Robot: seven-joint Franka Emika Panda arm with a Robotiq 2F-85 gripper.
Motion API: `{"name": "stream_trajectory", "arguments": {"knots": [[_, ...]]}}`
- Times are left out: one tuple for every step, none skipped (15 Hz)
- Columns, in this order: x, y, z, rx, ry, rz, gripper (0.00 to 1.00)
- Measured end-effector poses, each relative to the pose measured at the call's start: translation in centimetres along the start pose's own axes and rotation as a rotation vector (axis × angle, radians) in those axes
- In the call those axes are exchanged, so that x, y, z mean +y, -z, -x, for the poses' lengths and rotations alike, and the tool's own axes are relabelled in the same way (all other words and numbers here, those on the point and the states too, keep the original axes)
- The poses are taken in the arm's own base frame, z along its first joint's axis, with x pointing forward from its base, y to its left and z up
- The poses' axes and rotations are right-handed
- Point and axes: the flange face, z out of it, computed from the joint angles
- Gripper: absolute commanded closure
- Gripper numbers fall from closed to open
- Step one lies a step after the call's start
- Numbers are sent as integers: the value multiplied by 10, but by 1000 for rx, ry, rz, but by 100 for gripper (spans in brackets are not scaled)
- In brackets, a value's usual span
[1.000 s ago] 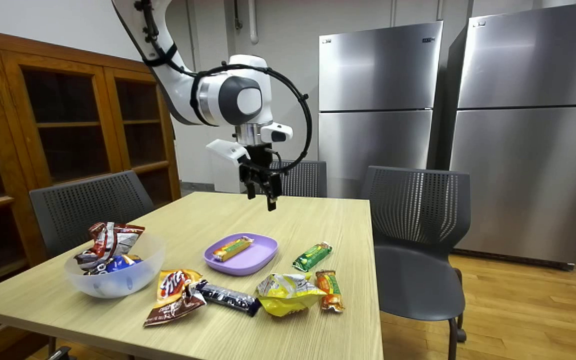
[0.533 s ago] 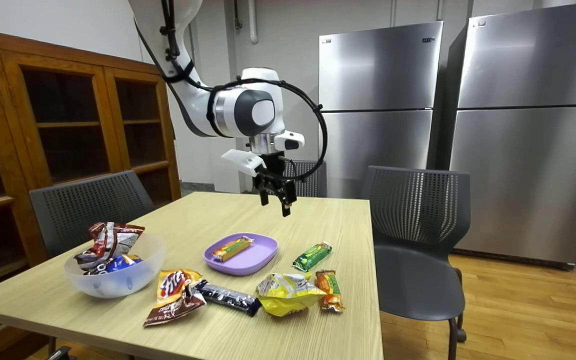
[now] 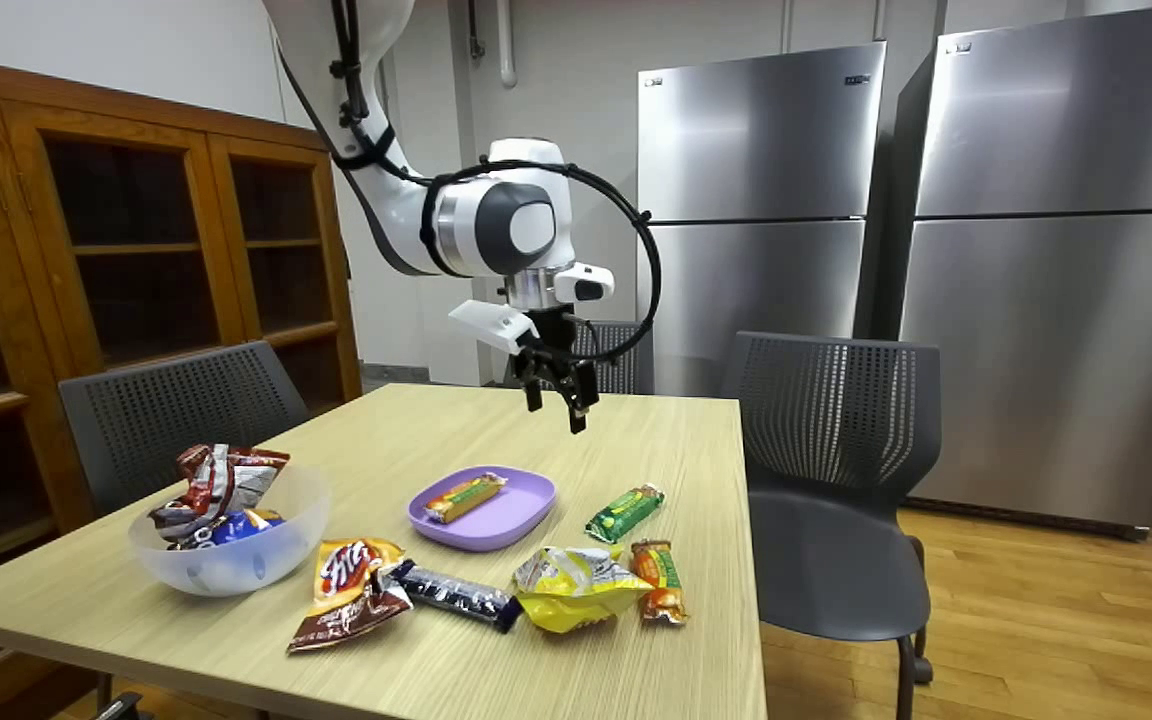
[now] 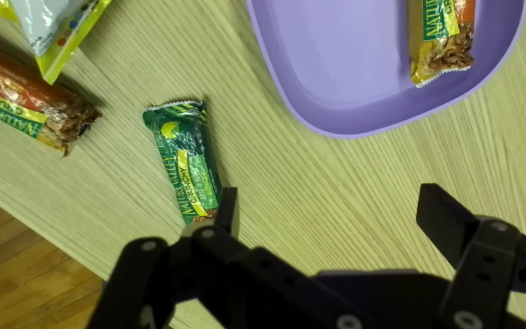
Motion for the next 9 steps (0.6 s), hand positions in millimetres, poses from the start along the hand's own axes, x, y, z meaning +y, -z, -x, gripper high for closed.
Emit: {"name": "stream_trajectory", "arguments": {"knots": [[0,0,0,0,0,0,0],[0,0,0,0,0,0,0],[0,0,0,0,0,0,0],[0,0,0,0,0,0,0],[1,-1,0,-1,-2,1,0],[3,-1,-1,-1,-5,3,0],[6,-2,-2,0,-9,7,0],[10,-3,-3,1,-15,10,0],[14,-3,-6,2,-22,13,0]]}}
